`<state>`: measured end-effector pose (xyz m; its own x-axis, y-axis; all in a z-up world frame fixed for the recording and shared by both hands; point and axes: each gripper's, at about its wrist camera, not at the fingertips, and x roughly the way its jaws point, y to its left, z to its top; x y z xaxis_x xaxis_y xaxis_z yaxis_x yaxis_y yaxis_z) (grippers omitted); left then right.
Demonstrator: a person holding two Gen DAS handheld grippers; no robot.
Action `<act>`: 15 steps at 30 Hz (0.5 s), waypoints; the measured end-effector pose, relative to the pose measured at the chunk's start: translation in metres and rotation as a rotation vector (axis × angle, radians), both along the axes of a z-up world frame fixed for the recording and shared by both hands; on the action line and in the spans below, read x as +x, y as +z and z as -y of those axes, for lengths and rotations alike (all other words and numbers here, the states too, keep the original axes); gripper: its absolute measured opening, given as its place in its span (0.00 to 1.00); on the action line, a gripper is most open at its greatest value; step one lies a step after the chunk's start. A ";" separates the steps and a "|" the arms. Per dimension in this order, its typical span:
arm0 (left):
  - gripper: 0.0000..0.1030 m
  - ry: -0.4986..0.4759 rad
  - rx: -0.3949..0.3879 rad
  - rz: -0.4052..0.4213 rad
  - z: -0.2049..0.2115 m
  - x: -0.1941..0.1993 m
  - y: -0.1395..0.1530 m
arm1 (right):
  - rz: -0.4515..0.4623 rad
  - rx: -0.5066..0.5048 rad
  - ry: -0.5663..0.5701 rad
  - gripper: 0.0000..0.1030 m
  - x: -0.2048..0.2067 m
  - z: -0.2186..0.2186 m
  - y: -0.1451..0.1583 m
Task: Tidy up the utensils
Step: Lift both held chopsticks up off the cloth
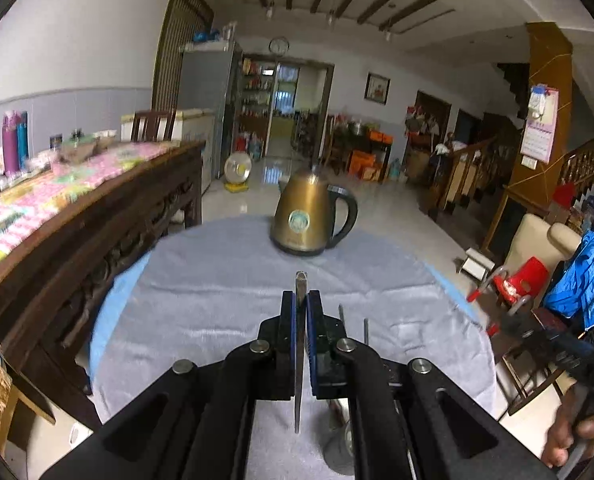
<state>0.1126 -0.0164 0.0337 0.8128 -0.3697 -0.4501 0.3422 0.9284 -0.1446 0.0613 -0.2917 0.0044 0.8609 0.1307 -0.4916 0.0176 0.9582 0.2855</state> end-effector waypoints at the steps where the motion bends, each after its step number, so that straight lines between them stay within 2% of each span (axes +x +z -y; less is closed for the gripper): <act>1: 0.05 -0.003 -0.004 0.012 0.000 -0.002 0.004 | -0.006 -0.006 0.006 0.01 0.002 -0.002 -0.001; 3: 0.05 -0.011 -0.007 0.022 0.000 -0.002 0.009 | -0.047 -0.009 0.023 0.02 0.014 -0.004 -0.011; 5: 0.05 -0.017 -0.010 0.025 0.000 0.000 0.010 | -0.135 0.017 0.043 0.03 0.038 -0.002 -0.029; 6: 0.05 -0.021 -0.011 0.025 0.000 0.002 0.010 | -0.175 0.030 0.043 0.08 0.051 0.000 -0.038; 8: 0.05 -0.027 -0.013 0.015 0.000 0.009 0.005 | -0.270 0.046 0.041 0.27 0.081 0.003 -0.057; 9: 0.05 -0.030 -0.014 0.007 0.000 0.015 0.002 | -0.322 0.057 0.035 0.43 0.098 0.006 -0.069; 10: 0.05 -0.033 -0.015 -0.003 0.000 0.020 -0.002 | -0.351 0.067 0.031 0.49 0.109 0.008 -0.077; 15: 0.05 -0.049 -0.005 -0.056 0.001 0.045 -0.027 | -0.481 0.058 -0.009 0.49 0.188 0.019 -0.124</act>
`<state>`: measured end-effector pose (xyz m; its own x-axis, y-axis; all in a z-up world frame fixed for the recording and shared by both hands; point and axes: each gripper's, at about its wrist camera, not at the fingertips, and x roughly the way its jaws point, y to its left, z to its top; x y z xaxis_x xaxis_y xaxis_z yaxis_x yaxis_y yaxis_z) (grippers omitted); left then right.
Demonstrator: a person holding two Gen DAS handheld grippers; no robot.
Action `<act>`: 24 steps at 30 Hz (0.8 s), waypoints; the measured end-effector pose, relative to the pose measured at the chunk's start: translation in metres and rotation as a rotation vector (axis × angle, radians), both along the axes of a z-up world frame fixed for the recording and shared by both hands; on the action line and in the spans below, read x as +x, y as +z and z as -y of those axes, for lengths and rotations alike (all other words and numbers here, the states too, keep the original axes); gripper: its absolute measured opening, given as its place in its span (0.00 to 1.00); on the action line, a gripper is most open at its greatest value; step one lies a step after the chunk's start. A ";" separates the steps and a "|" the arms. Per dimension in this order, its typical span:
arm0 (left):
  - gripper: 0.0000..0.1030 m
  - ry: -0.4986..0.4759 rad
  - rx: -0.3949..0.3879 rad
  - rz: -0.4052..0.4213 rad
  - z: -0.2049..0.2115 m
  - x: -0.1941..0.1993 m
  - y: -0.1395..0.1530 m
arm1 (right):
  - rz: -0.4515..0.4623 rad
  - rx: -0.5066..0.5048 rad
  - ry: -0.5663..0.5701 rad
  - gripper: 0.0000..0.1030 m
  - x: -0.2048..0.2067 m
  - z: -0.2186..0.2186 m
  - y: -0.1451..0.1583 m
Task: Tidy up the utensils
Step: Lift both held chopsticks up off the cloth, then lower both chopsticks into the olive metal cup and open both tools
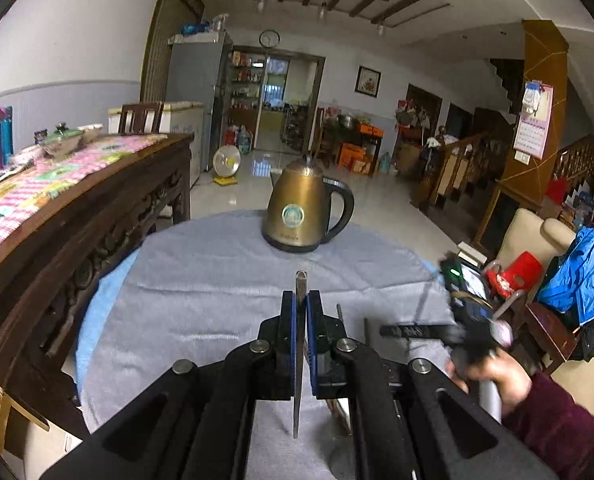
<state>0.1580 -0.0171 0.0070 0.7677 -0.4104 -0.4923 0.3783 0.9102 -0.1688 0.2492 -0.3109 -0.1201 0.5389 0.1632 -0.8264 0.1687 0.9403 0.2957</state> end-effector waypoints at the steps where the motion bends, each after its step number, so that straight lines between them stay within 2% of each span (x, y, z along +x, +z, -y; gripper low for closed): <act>1: 0.05 -0.003 0.001 -0.012 0.000 0.005 -0.005 | -0.023 -0.010 -0.007 0.47 0.014 0.001 -0.009; 7: 0.05 -0.004 0.006 -0.045 -0.006 0.023 -0.019 | -0.144 -0.107 -0.055 0.34 0.076 0.000 -0.047; 11: 0.05 -0.010 -0.001 -0.046 -0.008 0.027 -0.020 | -0.226 -0.151 -0.089 0.29 0.095 0.001 -0.070; 13: 0.05 -0.009 -0.006 -0.046 -0.008 0.026 -0.020 | -0.217 -0.194 -0.089 0.12 0.096 -0.002 -0.070; 14: 0.05 -0.010 -0.009 -0.047 -0.008 0.025 -0.020 | -0.209 -0.214 -0.086 0.09 0.095 -0.004 -0.070; 18: 0.05 0.001 -0.020 -0.045 -0.012 0.018 -0.017 | -0.170 -0.203 -0.079 0.07 0.082 -0.001 -0.066; 23: 0.05 0.010 -0.028 -0.009 -0.016 0.000 -0.004 | 0.010 -0.171 -0.066 0.07 0.033 0.000 -0.022; 24: 0.05 0.009 -0.030 0.003 -0.016 -0.006 0.000 | 0.076 -0.162 -0.058 0.07 0.017 -0.001 -0.007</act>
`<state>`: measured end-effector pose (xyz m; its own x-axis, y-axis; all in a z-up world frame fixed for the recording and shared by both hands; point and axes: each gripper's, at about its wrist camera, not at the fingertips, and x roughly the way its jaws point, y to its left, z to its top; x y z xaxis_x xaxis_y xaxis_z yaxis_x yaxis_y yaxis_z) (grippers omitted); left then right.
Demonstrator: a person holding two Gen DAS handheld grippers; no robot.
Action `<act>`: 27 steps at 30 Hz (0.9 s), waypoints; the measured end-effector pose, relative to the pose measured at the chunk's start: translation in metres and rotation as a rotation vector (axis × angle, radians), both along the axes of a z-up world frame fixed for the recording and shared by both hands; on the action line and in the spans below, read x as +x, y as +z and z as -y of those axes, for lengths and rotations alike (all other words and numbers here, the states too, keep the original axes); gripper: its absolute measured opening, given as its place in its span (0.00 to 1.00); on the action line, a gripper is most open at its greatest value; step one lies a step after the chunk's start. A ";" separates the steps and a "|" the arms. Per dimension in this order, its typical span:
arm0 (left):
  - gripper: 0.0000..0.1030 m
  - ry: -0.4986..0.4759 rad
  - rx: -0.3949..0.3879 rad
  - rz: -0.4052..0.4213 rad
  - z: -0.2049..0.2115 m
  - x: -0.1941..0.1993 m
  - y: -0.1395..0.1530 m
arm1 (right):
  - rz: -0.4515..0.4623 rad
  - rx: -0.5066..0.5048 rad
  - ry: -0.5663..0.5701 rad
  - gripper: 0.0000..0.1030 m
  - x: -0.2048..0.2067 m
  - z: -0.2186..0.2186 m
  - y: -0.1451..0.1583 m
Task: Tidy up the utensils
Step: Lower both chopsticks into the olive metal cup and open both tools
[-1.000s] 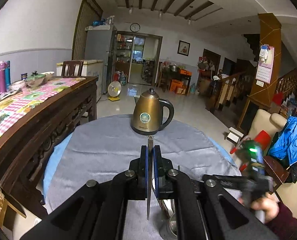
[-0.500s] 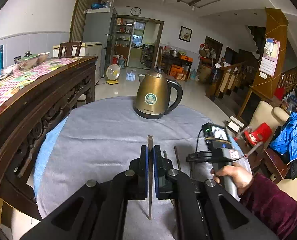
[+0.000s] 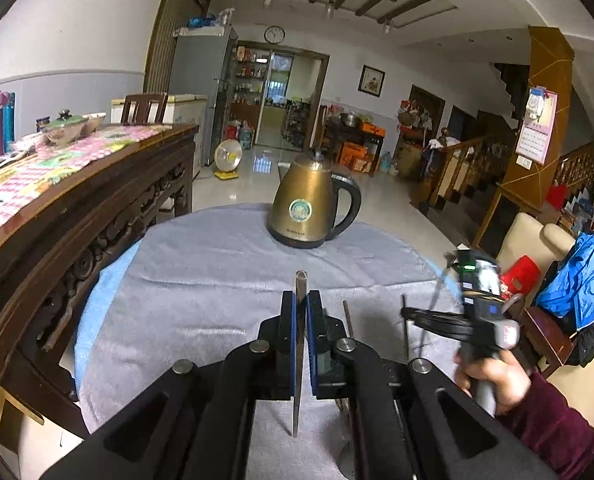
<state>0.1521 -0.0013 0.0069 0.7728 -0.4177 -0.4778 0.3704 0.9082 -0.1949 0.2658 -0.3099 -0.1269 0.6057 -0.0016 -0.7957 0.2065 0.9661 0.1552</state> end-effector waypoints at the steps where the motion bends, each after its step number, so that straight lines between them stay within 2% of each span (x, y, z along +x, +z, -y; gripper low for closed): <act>1: 0.05 0.000 -0.002 0.010 0.000 -0.004 0.003 | 0.055 -0.006 0.010 0.07 -0.013 -0.003 0.014; 10: 0.05 0.000 -0.032 0.122 0.002 -0.050 0.047 | 0.454 -0.052 0.024 0.06 -0.125 -0.024 0.099; 14: 0.05 -0.013 -0.051 0.167 0.004 -0.067 0.064 | 0.583 -0.068 0.027 0.06 -0.160 -0.036 0.133; 19: 0.05 -0.047 -0.055 0.195 0.013 -0.082 0.073 | 0.693 -0.056 0.061 0.06 -0.190 -0.051 0.167; 27: 0.05 -0.098 -0.065 0.158 0.027 -0.083 0.066 | 0.733 -0.070 0.149 0.06 -0.230 -0.078 0.191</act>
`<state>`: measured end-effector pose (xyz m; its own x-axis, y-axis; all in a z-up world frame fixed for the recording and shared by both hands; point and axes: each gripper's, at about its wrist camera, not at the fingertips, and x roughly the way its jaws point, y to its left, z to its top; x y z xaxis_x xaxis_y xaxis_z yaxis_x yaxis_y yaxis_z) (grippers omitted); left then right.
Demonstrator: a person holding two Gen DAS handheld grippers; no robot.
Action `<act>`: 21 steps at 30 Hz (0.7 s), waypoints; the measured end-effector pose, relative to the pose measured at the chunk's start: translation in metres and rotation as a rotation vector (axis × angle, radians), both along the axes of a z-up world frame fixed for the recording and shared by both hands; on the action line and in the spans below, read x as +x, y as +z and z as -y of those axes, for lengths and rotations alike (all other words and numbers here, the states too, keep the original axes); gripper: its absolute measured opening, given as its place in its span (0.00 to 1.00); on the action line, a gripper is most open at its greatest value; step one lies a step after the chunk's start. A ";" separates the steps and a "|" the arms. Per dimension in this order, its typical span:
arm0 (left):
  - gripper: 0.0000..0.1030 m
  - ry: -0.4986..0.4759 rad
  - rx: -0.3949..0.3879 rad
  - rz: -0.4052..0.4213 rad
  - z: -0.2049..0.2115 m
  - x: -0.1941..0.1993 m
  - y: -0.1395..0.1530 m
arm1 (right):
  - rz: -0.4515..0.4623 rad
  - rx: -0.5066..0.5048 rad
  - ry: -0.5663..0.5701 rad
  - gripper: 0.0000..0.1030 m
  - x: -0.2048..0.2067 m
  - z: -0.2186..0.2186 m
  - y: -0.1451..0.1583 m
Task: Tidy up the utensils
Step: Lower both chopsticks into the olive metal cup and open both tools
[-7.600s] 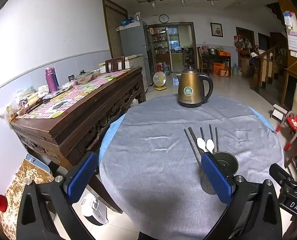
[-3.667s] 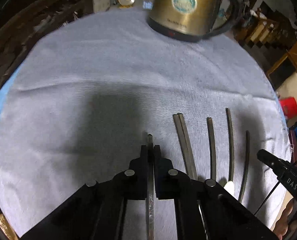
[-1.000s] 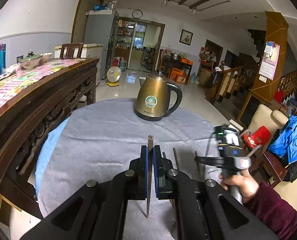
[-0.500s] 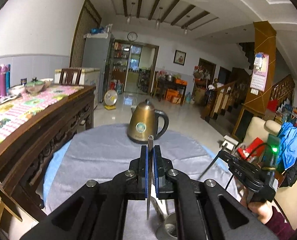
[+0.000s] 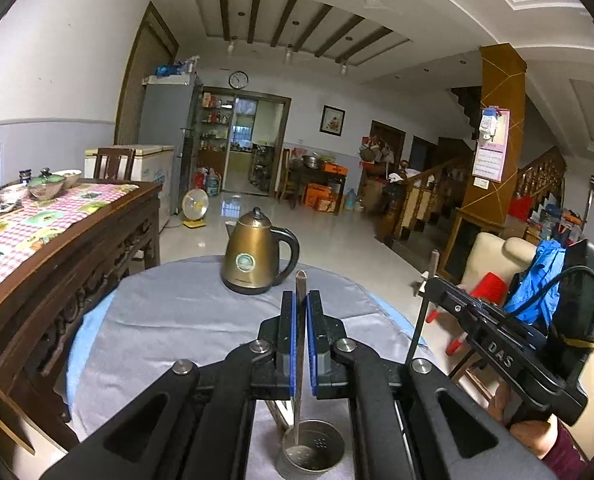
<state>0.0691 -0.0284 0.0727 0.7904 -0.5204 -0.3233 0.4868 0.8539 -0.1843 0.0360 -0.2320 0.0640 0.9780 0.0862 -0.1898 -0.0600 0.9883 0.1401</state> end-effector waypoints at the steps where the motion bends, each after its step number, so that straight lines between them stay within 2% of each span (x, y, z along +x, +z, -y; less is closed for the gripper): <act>1: 0.05 -0.004 0.001 -0.004 0.001 0.001 -0.001 | -0.002 -0.004 0.015 0.06 -0.002 -0.004 0.002; 11: 0.05 0.009 0.025 -0.065 0.007 0.012 -0.021 | -0.023 -0.010 0.084 0.06 0.000 -0.026 -0.009; 21: 0.05 0.018 0.046 -0.137 0.010 0.027 -0.041 | -0.133 -0.020 0.090 0.06 0.013 -0.030 -0.041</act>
